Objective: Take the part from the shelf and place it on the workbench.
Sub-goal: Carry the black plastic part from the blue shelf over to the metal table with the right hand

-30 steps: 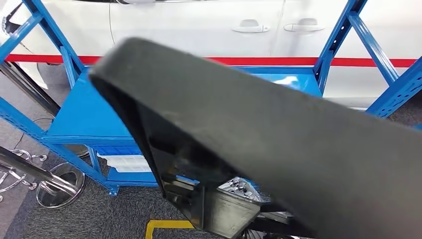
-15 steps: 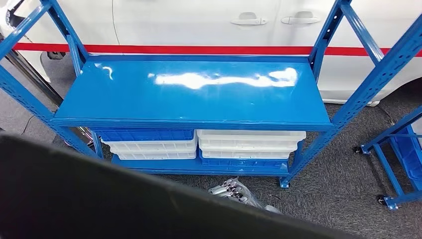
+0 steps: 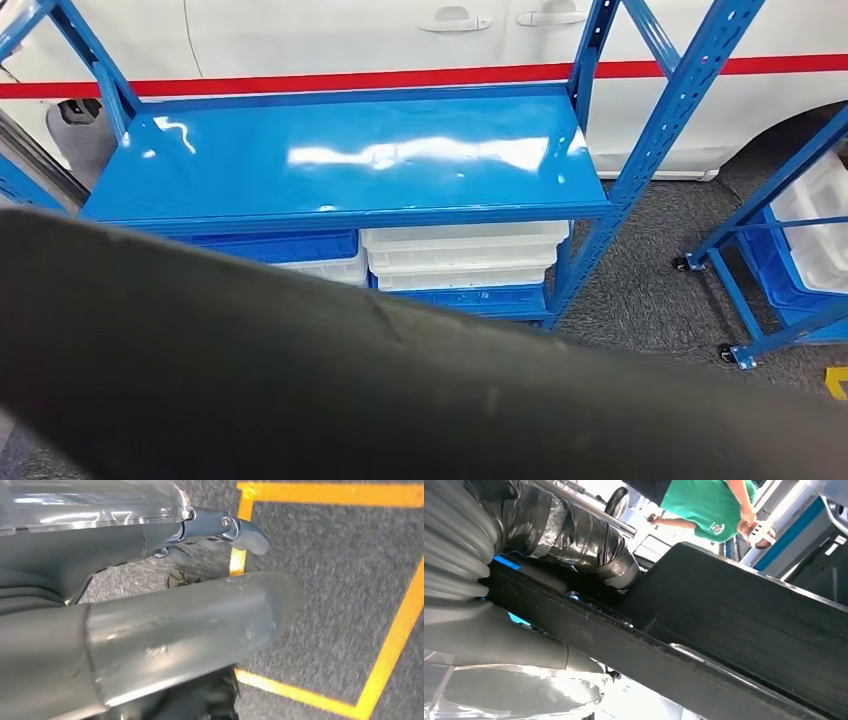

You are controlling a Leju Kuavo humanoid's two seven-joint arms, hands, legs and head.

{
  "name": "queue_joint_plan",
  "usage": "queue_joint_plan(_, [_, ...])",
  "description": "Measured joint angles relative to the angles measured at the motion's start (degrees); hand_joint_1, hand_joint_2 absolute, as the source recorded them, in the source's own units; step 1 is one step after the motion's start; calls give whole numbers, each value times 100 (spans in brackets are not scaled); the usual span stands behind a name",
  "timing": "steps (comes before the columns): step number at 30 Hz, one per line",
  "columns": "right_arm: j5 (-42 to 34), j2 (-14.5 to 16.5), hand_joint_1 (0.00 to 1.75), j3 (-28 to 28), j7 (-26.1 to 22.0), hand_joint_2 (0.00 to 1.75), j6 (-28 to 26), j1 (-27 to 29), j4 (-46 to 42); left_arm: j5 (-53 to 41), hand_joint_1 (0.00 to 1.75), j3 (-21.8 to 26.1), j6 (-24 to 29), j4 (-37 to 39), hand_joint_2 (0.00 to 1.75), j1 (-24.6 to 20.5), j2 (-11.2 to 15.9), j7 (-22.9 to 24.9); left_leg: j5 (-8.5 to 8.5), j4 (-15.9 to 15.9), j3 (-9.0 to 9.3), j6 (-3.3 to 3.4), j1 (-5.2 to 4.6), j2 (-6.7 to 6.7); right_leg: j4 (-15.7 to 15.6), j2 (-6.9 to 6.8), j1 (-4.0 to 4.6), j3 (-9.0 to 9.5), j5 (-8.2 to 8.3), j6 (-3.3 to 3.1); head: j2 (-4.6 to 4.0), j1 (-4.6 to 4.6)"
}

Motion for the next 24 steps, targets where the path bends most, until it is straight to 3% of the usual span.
queue_joint_plan(2, [-4, -7, 175, -1, -4, 175, 4, -14, -11, -2, 0, -12, -1, 1, 0, -31, 12, -17, -19, -325, 159, 24, -38, -14, -50, 31, -32, -11, 124, 60, 0, -4])
queue_joint_plan(4, [-5, -19, 175, -1, -7, 175, 5, -22, -19, -4, 0, -26, -1, 1, 0, -63, 10, -24, 152, -414, 108, 43, -21, 37, -51, 12, -49, -45, 117, 119, 0, -8])
queue_joint_plan(5, [-9, -27, 175, -1, -7, 175, 7, -27, -22, -4, 0, -31, 0, 1, 0, -68, 9, -26, 244, -459, 58, 57, -4, 70, 38, -28, -49, -89, -35, 146, 0, -7])
queue_joint_plan(6, [-18, -36, 175, -2, -7, 175, 11, -32, -24, -4, 0, -34, 2, 1, 0, -63, 7, -28, 334, -490, -14, 66, 17, 108, 241, -83, -57, -152, -302, 174, 0, -7])
queue_joint_plan(8, [-39, -48, 175, -2, -7, 175, 25, -38, -27, -5, 0, -37, 5, 1, 0, -46, 4, -32, 466, -460, -199, 69, 25, 169, 902, -160, -107, -300, -875, 245, 0, -7])
queue_joint_plan(9, [-46, -51, 175, -2, -7, 175, 31, -38, -27, -6, 0, -38, 5, 1, 0, -40, 2, -32, 527, -428, -306, 52, 32, 198, 1239, -178, -137, -343, -1003, 284, 0, -7])
queue_joint_plan(10, [-51, -54, 175, -1, -7, 175, 37, -38, -27, -6, 0, -39, 5, 1, 0, -39, 0, -32, 582, -383, -418, 30, 44, 224, 1454, -187, -165, -326, -968, 322, 0, -7])
queue_joint_plan(11, [-56, -57, 175, -1, -7, 175, 43, -39, -27, -6, 0, -39, 5, 1, 0, -39, -2, -32, 627, -325, -539, 0, 62, 246, 1492, -194, -190, -224, -817, 360, 0, -7])
queue_joint_plan(12, [-67, -60, 175, -2, -7, 175, 56, -39, -28, -6, 0, -39, 5, 1, 0, -41, -3, -32, 662, -253, -657, -33, 83, 263, 1333, -202, -217, -22, -641, 398, 0, -7])
queue_joint_plan(13, [-84, -62, 175, -2, -8, 175, 74, -40, -29, -5, 0, -40, 7, 1, 0, -44, -2, -32, 688, -171, -766, -67, 100, 274, 1009, -210, -245, 253, -570, 432, 0, -7])
queue_joint_plan(14, [-107, -63, 175, -2, -10, 175, 98, -38, -32, -3, 0, -40, 10, 1, 0, -49, 0, -34, 706, -83, -858, -100, 107, 276, 616, -211, -246, 542, -604, 443, 0, -8])
queue_joint_plan(16, [-163, -63, 175, -3, -13, 175, 146, -28, -41, 6, 0, -49, 16, 1, 0, -55, 1, -41, 756, 25, -967, -172, 102, 273, 96, -210, -227, 868, -802, 383, 0, -10])
queue_joint_plan(19, [-207, -63, 175, -3, -16, 175, 178, -12, -49, 18, 0, -76, 24, 1, 0, -42, -1, -43, 824, 56, -1048, -297, 121, 263, 8, -226, -203, 793, -736, 188, 0, -13])
queue_joint_plan(20, [-205, -62, 175, -3, -18, 175, 178, -8, -50, 23, 0, -84, 27, 2, 0, -36, -1, -42, 700, 137, -1101, -329, 133, 255, -1, -237, -206, 732, -669, 130, 0, -13])
queue_joint_plan(21, [-201, -60, 175, -3, -21, 175, 176, -6, -50, 27, 0, -91, 31, 2, 0, -35, -1, -42, 468, 317, -1176, -355, 143, 248, -11, -248, -214, 657, -595, 85, 0, -15])
queue_joint_plan(23, [-195, -57, 175, -3, -26, 175, 172, -3, -51, 37, 0, -110, 34, 3, 0, -41, -2, -42, -122, 952, -1345, -397, 153, 239, -3, -251, -205, 482, -450, 44, 0, -16])
queue_joint_plan(24, [-193, -57, 175, -3, -28, 175, 171, 0, -51, 41, 0, -120, 36, 3, 0, -45, -2, -42, -289, 1286, -1390, -410, 155, 238, 2, -252, -195, 385, -378, 40, 0, -16])
